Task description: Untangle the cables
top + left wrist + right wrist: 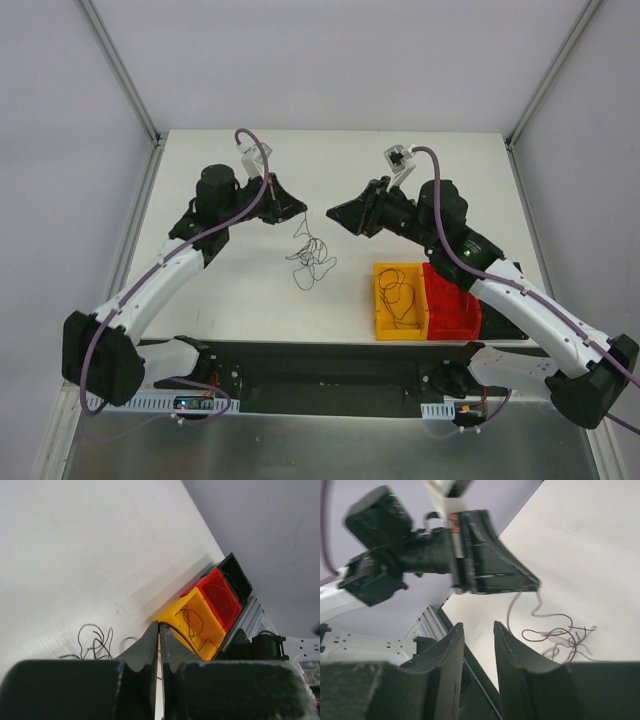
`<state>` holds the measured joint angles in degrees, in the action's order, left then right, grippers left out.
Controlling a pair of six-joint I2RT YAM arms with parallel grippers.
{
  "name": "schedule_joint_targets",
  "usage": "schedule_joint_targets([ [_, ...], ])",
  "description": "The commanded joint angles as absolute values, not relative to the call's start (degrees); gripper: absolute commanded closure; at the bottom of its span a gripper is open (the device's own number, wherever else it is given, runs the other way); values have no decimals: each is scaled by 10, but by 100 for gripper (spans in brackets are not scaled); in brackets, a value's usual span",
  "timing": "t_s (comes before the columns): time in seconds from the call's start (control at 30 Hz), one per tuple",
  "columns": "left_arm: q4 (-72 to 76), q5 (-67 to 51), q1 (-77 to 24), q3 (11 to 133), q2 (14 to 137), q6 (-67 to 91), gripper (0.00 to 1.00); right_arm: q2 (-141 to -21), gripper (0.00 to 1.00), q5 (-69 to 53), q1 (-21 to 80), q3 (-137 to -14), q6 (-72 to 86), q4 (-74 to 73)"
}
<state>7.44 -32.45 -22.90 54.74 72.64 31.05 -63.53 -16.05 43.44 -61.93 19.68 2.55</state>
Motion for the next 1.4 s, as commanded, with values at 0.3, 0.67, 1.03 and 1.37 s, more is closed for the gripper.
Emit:
schedule_joint_targets([
  [0.3,16,-255,-232,580,561,229,100,-690,22,-187,492,-659,43,-10],
  [0.67,5,-269,-233,599,553,221,100,-753,19,-4,527,-717,52,-26],
  [1.03,11,-274,-232,613,563,224,100,-778,21,-173,552,-694,12,91],
  [1.37,16,-278,-232,627,563,234,100,-827,32,-240,553,-708,39,166],
])
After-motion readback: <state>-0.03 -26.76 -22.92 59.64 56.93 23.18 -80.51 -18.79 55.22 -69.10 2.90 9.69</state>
